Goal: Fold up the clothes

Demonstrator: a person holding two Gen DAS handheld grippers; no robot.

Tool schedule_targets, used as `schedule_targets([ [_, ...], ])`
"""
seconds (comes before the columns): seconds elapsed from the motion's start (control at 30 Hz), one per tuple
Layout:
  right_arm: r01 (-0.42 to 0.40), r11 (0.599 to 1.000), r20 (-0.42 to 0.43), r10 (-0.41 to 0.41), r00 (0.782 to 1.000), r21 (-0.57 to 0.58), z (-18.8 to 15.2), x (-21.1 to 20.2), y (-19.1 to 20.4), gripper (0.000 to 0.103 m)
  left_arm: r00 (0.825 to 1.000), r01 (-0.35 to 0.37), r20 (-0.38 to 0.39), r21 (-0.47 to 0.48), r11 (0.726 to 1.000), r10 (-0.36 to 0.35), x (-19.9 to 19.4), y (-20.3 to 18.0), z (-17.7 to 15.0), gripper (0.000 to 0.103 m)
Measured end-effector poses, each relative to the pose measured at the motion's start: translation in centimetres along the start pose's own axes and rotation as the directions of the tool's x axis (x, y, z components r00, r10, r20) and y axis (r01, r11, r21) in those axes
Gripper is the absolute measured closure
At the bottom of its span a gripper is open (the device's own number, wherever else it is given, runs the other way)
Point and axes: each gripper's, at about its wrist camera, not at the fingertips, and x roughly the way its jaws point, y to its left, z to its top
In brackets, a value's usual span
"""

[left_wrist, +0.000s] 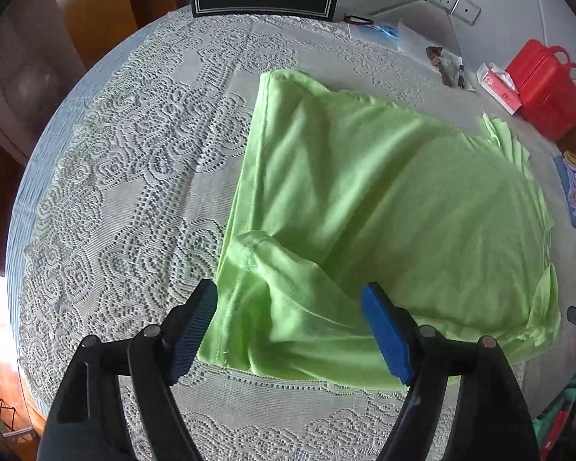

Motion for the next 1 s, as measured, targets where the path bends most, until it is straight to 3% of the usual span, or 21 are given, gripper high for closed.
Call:
schedule_targets([
  [0.17, -0.033, 0.999, -0.034, 0.034, 0.999, 0.026, 1.7, 2.1, 0.7, 0.061, 0.999, -0.005, -0.049, -0.007, 1.0, 0.004, 2.4, -0.6, -0.3, 0.025],
  [0.23, -0.046, 0.999, -0.076, 0.046, 0.996, 0.007, 1.9, 3.4, 1.6, 0.033, 0.998, -0.012, -0.059, 0.0, 1.0, 0.012, 2.7, -0.7, -0.6, 0.025],
  [0.3, -0.042, 0.998, -0.124, 0.037, 0.992, -0.04, 2.1, 4.8, 2.9, 0.032, 0.998, -0.025, -0.064, 0.004, 1.0, 0.025, 3.0, -0.7, -0.7, 0.025],
  [0.33, -0.041, 0.997, -0.143, 0.03, 0.989, -0.072, 2.3, 5.4, 3.7, 0.047, 0.997, -0.03, -0.066, 0.003, 1.0, 0.03, 3.1, -0.6, -0.8, 0.025],
  [0.37, -0.042, 0.994, -0.16, 0.025, 0.987, -0.103, 2.5, 6.0, 4.4, 0.068, 0.997, -0.032, -0.067, 0.003, 0.999, 0.032, 3.2, -0.6, -0.8, 0.025],
  [0.4, -0.041, 0.993, -0.172, 0.021, 0.985, -0.115, 3.0, 6.5, 4.9, 0.097, 0.997, -0.035, -0.07, 0.001, 0.999, 0.035, 3.4, -0.5, -0.9, 0.026],
  [0.43, -0.039, 0.993, -0.168, 0.019, 0.986, -0.114, 3.7, 7.0, 5.2, 0.101, 0.996, -0.039, -0.074, -0.002, 0.999, 0.039, 3.5, -0.4, -0.9, 0.026],
  [0.5, -0.063, 0.994, -0.109, 0.053, 0.993, -0.087, 5.8, 7.0, 5.2, 0.101, 0.996, -0.044, -0.077, -0.013, 0.999, 0.043, 3.7, -0.2, -0.9, 0.026],
  [0.57, -0.131, 0.991, 0.003, 0.131, 0.991, -0.033, 7.7, 5.9, 4.5, 0.097, 0.996, -0.048, -0.078, -0.027, 0.999, 0.046, 3.8, 0.0, -0.9, 0.026],
  [0.6, -0.147, 0.989, 0.054, 0.147, 0.988, -0.003, 8.6, 5.2, 4.0, 0.08, 0.996, -0.044, -0.077, -0.041, 0.998, 0.04, 3.6, 0.3, -0.9, 0.025],
  [0.63, -0.144, 0.989, 0.098, 0.141, 0.985, 0.022, 9.0, 4.4, 3.4, 0.056, 0.996, -0.039, -0.076, -0.055, 0.998, 0.035, 3.4, 0.5, -0.8, 0.025],
  [0.67, -0.135, 0.99, 0.14, 0.128, 0.982, 0.045, 9.3, 3.4, 2.7, 0.047, 0.997, -0.035, -0.074, -0.069, 0.997, 0.03, 3.3, 0.8, -0.7, 0.026],
  [0.7, -0.126, 0.99, 0.167, 0.115, 0.979, 0.057, 9.4, 2.5, 2.0, 0.041, 0.998, -0.025, -0.065, -0.07, 0.997, 0.02, 2.7, 0.8, -0.7, 0.026],
  [0.83, -0.043, 0.998, 0.136, 0.036, 0.99, 0.045, 7.6, 0.3, -0.4, 0.042, 1.0, 0.018, -0.021, -0.032, 0.999, -0.018, 0.4, -0.4, -0.3, 0.026],
  [0.87, -0.01, 0.999, 0.115, 0.005, 0.993, 0.042, 6.8, 0.2, -0.9, 0.044, 1.0, 0.03, -0.008, -0.007, 1.0, -0.03, -0.2, -1.1, -0.2, 0.025],
  [0.9, 0.016, 0.999, 0.09, -0.02, 0.996, 0.041, 6.0, 0.3, -1.2, 0.054, 0.999, 0.053, 0.0, 0.018, 0.998, -0.053, -0.6, -2.1, -0.1, 0.025],
  [0.93, 0.036, 0.999, 0.063, -0.038, 0.997, 0.041, 5.2, 0.6, -1.7, 0.07, 0.997, 0.074, 0.007, 0.042, 0.996, -0.074, -1.1, -3.0, 0.0, 0.025],
  [1.0, 0.056, 0.998, 0.018, -0.057, 0.998, 0.037, 3.8, 1.2, -2.4, 0.085, 0.996, 0.09, 0.008, 0.077, 0.993, -0.091, -1.3, -4.8, 0.2, 0.025],
])
